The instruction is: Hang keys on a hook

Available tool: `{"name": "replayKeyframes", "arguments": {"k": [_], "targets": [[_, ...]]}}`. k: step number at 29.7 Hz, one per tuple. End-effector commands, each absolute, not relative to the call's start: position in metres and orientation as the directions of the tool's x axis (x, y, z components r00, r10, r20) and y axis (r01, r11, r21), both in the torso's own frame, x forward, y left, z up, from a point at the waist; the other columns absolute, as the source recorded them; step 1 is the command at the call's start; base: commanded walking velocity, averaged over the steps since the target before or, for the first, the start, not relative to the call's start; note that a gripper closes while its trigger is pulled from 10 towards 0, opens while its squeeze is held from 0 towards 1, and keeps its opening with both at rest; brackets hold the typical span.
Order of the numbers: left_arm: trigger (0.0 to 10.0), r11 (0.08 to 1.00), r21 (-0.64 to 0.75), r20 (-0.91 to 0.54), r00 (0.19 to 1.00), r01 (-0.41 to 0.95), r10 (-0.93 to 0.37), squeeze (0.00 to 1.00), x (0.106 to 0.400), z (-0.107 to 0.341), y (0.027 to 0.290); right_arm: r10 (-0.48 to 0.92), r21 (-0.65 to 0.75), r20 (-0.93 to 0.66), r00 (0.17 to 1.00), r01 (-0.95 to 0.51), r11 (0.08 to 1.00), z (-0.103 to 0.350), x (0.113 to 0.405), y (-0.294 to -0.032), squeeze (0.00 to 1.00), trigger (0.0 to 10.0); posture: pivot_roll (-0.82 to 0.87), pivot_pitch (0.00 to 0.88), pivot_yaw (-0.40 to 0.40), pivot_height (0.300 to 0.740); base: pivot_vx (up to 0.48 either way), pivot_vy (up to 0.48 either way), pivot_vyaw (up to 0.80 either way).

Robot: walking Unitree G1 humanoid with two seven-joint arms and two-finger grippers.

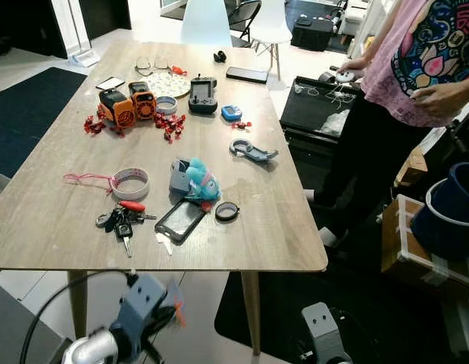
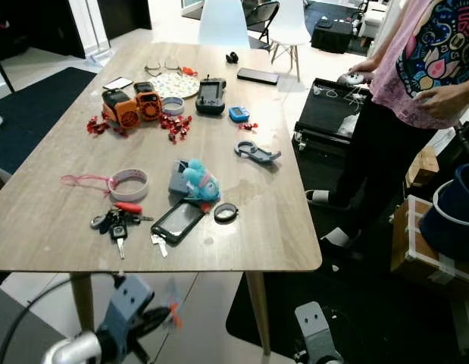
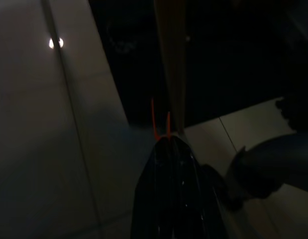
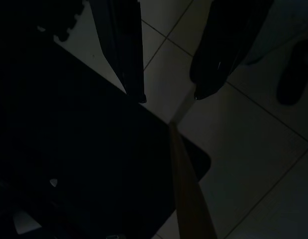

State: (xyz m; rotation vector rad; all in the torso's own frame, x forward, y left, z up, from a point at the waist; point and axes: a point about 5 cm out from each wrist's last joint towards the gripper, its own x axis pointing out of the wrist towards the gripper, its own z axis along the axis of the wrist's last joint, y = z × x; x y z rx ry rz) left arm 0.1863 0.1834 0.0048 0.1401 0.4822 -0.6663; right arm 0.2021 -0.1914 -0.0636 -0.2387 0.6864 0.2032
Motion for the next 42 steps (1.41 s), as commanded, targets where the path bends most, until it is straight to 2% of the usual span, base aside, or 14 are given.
{"name": "replayKeyframes", "arguments": {"k": [1,4,8,13,15,17,19,20,21,22,23,29,36,42], "targets": [[0.0,0.785,-0.032,-0.440,0.697,0.618,-0.566,0.00,0.184,0.003,0.181,0.095,-0.155,-0.662,0.744,-0.259,0.953,-0.066,0.198,-0.197,0.00,10.0,0.06,0.073,-0.081,0.740,0.000,0.000,0.00],[0.0,0.799,-0.099,-0.361,0.727,0.593,-0.584,0.00,0.169,-0.005,0.182,0.094,-0.157,-0.663,0.743,-0.261,0.952,-0.066,0.198,-0.197,0.00,10.0,0.05,0.071,-0.082,0.740,0.000,0.000,0.00],[0.0,0.835,-0.092,-0.386,0.753,0.543,-0.533,0.00,0.161,-0.014,0.187,0.096,-0.158,-0.663,0.742,-0.264,0.952,-0.065,0.198,-0.197,0.00,10.0,0.06,0.075,-0.086,0.740,0.000,0.000,0.00],[0.0,0.968,0.010,-0.512,0.833,0.249,-0.209,0.00,0.162,-0.042,0.210,0.097,-0.155,-0.674,0.733,-0.268,0.951,-0.067,0.197,-0.196,0.00,10.0,0.07,0.079,-0.089,0.740,0.000,0.000,0.00],[0.0,0.968,0.010,-0.512,0.833,0.249,-0.209,0.00,0.162,-0.042,0.210,0.097,-0.155,-0.674,0.733,-0.268,0.951,-0.067,0.197,-0.196,0.00,10.0,0.07,0.079,-0.089,0.740,0.000,0.000,0.00],[0.0,1.000,-0.009,-0.551,0.835,-0.029,0.020,0.00,0.163,-0.054,0.224,0.094,-0.154,-0.684,0.724,-0.269,0.951,-0.068,0.196,-0.195,0.00,10.0,0.06,0.076,-0.083,0.740,0.000,0.000,0.00],[0.0,0.982,-0.047,-0.574,0.810,-0.181,0.122,0.00,0.159,-0.061,0.229,0.091,-0.153,-0.686,0.722,-0.266,0.952,-0.069,0.195,-0.194,0.00,10.0,0.06,0.075,-0.079,0.740,0.000,0.000,0.00],[4.5,0.976,-0.048,-0.583,0.799,-0.212,0.145,0.00,0.156,-0.063,0.229,0.090,-0.153,-0.686,0.722,-0.263,0.953,-0.069,0.195,-0.194,0.00,10.0,0.05,0.073,-0.073,0.740,0.000,0.000,0.00],[7.2,0.973,-0.048,-0.587,0.794,-0.225,0.155,0.00,0.155,-0.065,0.229,0.089,-0.152,-0.686,0.722,-0.262,0.953,-0.069,0.194,-0.194,0.00,10.0,0.05,0.073,-0.073,0.740,0.000,0.000,0.00],[7.2,0.973,-0.048,-0.587,0.794,-0.225,0.155,0.00,0.155,-0.065,0.229,0.089,-0.152,-0.686,0.722,-0.262,0.953,-0.069,0.194,-0.194,0.00,10.0,0.05,0.073,-0.073,0.740,0.000,0.000,0.00],[10.0,0.972,-0.061,-0.589,0.795,-0.226,0.148,0.00,0.154,-0.066,0.227,0.091,-0.146,-0.688,0.720,-0.260,0.954,-0.070,0.193,-0.194,0.00,10.0,0.04,0.074,-0.069,0.740,0.000,0.000,0.00],[10.0,0.973,-0.036,-0.560,0.811,-0.229,0.170,0.00,0.155,-0.066,0.222,0.128,-0.079,-0.722,0.680,-0.265,0.961,-0.076,0.185,-0.189,0.00,10.0,0.05,0.075,-0.072,0.740,0.000,0.000,0.00],[10.0,0.969,-0.011,-0.579,0.792,-0.246,0.194,0.00,0.151,-0.072,0.220,0.148,-0.093,-0.730,0.667,-0.312,0.945,-0.076,0.185,-0.186,0.00,10.0,0.05,0.077,-0.074,0.740,0.000,0.000,0.00],[10.0,0.962,-0.031,-0.593,0.780,-0.271,0.200,0.00,0.148,-0.075,0.221,0.156,-0.105,-0.737,0.657,-0.340,0.934,-0.077,0.185,-0.183,0.00,10.0,0.05,0.078,-0.077,0.740,0.000,0.000,0.80]]}}
